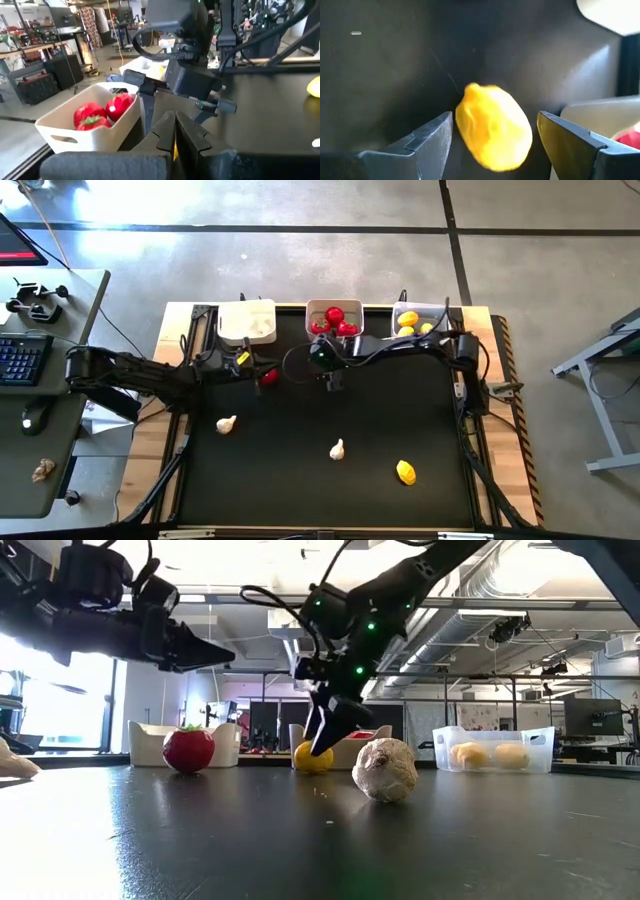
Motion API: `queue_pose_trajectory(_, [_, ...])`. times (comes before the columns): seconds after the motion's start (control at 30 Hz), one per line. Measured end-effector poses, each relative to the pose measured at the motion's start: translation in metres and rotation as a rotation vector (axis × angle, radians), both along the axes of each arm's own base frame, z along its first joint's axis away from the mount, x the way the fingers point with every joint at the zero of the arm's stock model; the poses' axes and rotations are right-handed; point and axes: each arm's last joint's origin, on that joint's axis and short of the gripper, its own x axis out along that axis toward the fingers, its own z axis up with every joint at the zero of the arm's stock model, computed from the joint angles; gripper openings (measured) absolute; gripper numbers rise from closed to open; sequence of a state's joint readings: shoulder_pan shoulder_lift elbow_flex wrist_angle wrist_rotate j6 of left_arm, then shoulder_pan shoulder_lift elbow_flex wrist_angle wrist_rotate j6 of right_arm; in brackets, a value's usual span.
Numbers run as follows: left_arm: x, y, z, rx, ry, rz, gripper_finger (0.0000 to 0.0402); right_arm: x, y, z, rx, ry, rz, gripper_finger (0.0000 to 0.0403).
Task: Sort produce into baskets
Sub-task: Put the top lemon into the transparent bin
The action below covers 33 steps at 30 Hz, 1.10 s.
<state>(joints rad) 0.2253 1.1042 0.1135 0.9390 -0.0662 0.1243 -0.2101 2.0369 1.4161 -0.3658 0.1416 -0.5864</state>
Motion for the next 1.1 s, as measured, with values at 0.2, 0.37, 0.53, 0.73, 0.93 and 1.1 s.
queue_pose_trajectory(0.2, [-0.001, 0.0, -0.002, -0.004, 0.016, -0.003, 0.0001, 0.005, -0.001, -0.007, -0.004, 0.027, 0.022, 0.028])
queue_pose_trajectory(0.37, [-0.001, 0.0, -0.003, -0.005, 0.025, -0.004, 0.0001, 0.003, 0.0, -0.011, 0.013, 0.062, 0.008, 0.0248])
queue_pose_trajectory(0.53, [-0.001, 0.0, -0.003, -0.006, 0.026, -0.004, 0.0001, 0.001, 0.0, -0.01, 0.043, 0.057, -0.047, 0.0193])
queue_pose_trajectory(0.73, [-0.001, -0.001, -0.006, -0.011, 0.052, -0.005, 0.0, -0.007, 0.008, 0.014, 0.048, 0.038, -0.126, 0.0168])
queue_pose_trajectory(0.93, [-0.001, -0.001, -0.007, -0.012, 0.063, -0.006, 0.0, -0.043, 0.008, 0.065, 0.0, 0.042, -0.355, 0.0169])
queue_pose_trajectory(1.1, [-0.001, -0.001, -0.008, -0.016, 0.069, -0.007, 0.0, -0.097, -0.008, 0.094, 0.01, 0.043, -0.606, 0.0169])
